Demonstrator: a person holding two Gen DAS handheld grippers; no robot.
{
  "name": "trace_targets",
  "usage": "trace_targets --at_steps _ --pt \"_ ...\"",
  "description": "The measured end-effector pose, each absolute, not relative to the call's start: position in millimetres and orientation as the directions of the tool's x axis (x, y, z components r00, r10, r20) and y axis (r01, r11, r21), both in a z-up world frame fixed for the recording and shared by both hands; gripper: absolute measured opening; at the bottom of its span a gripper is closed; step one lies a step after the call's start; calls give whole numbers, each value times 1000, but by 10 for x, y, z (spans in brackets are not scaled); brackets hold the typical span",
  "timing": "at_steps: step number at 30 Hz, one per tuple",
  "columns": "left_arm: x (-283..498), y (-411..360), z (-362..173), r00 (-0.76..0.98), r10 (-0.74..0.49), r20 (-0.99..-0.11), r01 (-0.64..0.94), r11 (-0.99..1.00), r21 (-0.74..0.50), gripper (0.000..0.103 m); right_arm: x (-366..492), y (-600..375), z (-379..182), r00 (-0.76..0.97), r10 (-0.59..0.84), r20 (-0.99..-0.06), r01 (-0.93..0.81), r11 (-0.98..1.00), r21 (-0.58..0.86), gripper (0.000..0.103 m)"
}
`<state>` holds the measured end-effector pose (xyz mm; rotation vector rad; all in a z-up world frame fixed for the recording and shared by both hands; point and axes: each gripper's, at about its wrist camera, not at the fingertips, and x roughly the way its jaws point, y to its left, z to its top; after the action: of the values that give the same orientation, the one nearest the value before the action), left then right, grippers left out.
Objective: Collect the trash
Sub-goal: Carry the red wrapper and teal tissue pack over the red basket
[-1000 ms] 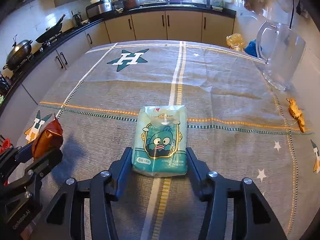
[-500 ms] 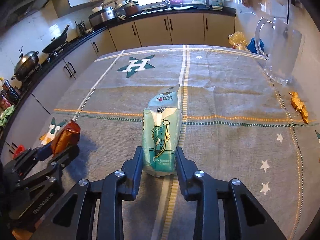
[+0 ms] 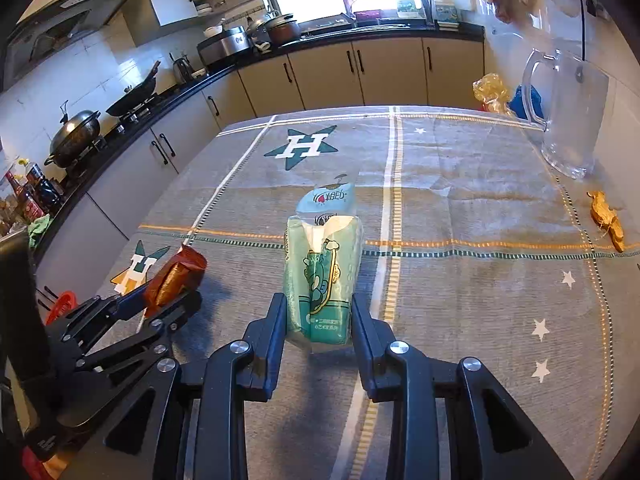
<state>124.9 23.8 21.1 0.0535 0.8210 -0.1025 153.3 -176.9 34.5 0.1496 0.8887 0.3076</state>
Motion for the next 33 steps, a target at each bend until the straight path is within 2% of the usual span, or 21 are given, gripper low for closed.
trace_targets --at_steps 33 --pt "1226 455 330 731 17 -682 -10 1000 14 42 1323 -1668 521 639 326 -697 -241 945 222 34"
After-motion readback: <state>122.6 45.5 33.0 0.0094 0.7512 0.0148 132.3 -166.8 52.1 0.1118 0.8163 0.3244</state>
